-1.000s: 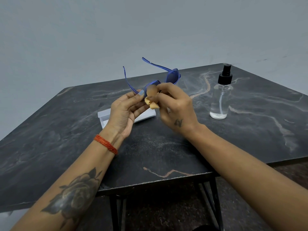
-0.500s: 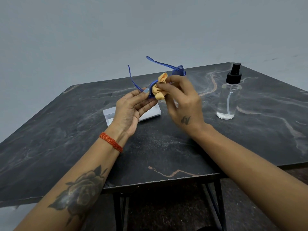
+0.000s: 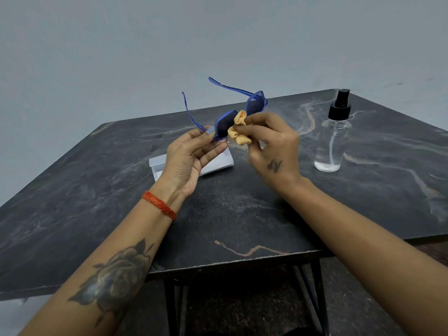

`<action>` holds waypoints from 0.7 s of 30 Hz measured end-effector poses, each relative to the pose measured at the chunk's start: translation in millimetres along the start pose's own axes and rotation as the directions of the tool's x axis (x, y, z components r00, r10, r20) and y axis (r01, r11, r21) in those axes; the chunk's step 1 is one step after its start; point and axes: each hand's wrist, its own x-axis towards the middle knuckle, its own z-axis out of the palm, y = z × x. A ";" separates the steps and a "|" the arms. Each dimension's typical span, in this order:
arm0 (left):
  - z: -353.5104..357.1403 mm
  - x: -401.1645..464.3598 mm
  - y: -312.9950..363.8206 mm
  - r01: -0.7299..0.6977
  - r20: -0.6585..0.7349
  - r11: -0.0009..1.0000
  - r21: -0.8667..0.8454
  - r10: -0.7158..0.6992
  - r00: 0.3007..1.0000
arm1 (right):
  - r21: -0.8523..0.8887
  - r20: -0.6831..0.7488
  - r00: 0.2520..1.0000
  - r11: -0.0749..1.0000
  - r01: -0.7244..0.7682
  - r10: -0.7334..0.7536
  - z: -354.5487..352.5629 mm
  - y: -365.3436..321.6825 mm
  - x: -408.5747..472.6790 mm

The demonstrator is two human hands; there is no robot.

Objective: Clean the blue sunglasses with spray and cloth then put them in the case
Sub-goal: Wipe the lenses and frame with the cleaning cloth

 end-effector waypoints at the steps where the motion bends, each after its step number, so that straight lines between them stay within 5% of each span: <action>1: 0.2 0.4 0.0 -0.002 0.000 1.000 0.005 0.002 1.000 | -0.018 -0.023 0.999 1.000 -0.024 0.024 0.1 0.7 1.0; 15: -0.8 -0.4 -0.8 -0.005 0.001 0.998 0.057 0.005 1.000 | -0.043 0.142 0.944 0.951 0.305 -0.297 3.9 -6.5 -3.5; 21: 0.1 0.3 -0.7 -0.001 -0.010 0.999 0.038 0.001 1.000 | -0.054 0.087 0.982 0.984 0.173 -0.168 3.1 -4.8 -3.1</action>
